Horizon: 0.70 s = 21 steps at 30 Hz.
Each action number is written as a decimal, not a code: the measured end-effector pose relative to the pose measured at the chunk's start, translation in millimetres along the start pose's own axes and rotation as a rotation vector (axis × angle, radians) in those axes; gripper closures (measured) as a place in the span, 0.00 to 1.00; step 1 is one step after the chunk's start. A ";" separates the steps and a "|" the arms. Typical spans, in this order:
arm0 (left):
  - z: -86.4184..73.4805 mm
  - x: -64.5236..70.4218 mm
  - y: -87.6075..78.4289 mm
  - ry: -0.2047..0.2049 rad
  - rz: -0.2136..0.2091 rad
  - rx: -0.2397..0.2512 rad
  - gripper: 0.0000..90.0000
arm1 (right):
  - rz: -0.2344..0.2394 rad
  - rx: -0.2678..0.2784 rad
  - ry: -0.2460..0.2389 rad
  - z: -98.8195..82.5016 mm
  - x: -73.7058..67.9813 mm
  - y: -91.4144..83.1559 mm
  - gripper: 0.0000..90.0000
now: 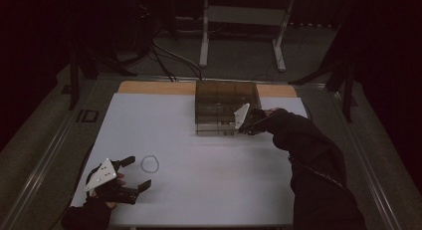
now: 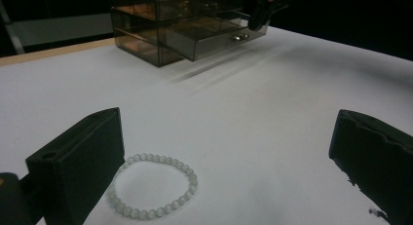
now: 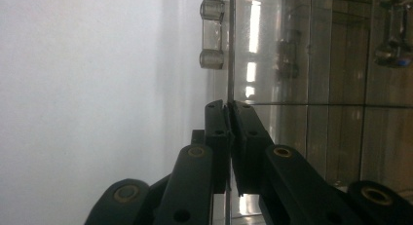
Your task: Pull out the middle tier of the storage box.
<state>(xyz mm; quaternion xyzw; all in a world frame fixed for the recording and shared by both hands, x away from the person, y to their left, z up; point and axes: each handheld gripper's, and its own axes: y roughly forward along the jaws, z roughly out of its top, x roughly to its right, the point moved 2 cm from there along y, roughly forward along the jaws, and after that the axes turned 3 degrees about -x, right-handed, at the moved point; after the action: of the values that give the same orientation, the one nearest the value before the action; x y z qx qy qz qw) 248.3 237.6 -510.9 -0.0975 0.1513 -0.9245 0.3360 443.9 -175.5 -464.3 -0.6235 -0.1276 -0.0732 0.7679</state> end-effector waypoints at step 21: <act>0.0 -0.3 -0.3 -0.002 -0.003 0.000 0.01 | -0.026 0.232 0.263 10.0 4.3 -30.0 0.74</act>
<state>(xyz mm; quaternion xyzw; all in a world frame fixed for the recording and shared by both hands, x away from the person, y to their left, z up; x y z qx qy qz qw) 248.3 238.0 -510.9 -0.0988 0.1509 -0.9248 0.3349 438.9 -171.9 -433.1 -0.5142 -0.0415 -0.1487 0.8436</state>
